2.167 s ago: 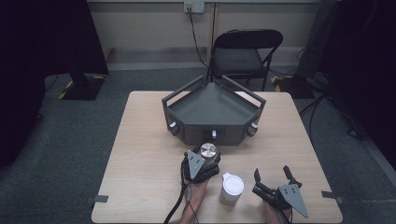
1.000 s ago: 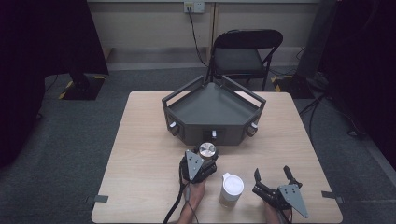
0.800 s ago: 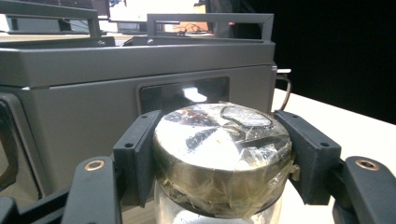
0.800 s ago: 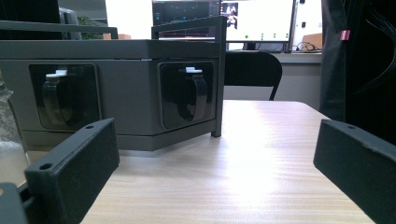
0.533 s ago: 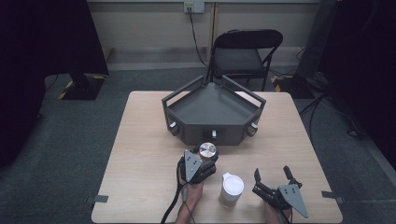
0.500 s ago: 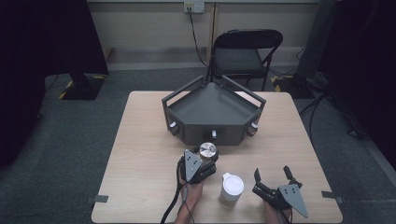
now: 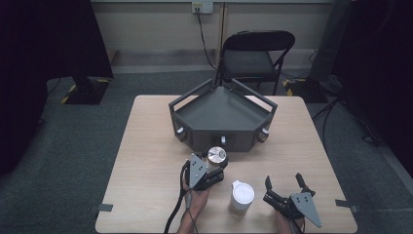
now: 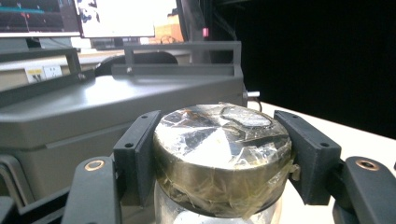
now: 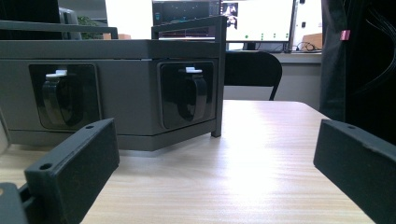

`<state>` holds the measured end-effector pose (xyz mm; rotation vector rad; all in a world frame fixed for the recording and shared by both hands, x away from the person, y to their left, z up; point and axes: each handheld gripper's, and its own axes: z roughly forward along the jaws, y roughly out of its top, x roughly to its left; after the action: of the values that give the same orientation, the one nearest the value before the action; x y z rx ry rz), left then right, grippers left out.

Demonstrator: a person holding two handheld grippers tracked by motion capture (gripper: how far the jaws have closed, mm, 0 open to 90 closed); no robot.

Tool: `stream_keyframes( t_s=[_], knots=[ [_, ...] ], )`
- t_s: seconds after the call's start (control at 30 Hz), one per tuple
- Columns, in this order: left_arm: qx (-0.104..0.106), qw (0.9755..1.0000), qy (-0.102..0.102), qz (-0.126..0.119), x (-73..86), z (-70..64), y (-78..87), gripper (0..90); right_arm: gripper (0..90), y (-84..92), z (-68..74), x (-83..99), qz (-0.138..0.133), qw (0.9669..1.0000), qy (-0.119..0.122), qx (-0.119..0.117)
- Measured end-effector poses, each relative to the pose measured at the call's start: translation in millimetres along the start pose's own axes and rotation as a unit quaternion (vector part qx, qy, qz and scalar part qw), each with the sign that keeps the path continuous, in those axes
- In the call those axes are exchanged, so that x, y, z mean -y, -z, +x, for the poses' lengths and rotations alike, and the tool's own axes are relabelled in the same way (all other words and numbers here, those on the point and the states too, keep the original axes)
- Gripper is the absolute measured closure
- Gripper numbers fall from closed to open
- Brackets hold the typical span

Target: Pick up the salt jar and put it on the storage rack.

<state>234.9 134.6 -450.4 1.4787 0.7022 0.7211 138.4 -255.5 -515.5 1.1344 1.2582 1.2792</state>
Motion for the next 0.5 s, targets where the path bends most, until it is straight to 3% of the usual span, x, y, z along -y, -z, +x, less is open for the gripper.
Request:
stream_keyframes(
  t_s=[0.5],
  knots=[
    [0.034, 0.999, 0.013, -0.027, -21.1, 26.1, 0.6, 34.9, 0.0, 0.0, 0.8, 0.0, 0.0, 1.0, -0.001, 0.002]
  ],
)
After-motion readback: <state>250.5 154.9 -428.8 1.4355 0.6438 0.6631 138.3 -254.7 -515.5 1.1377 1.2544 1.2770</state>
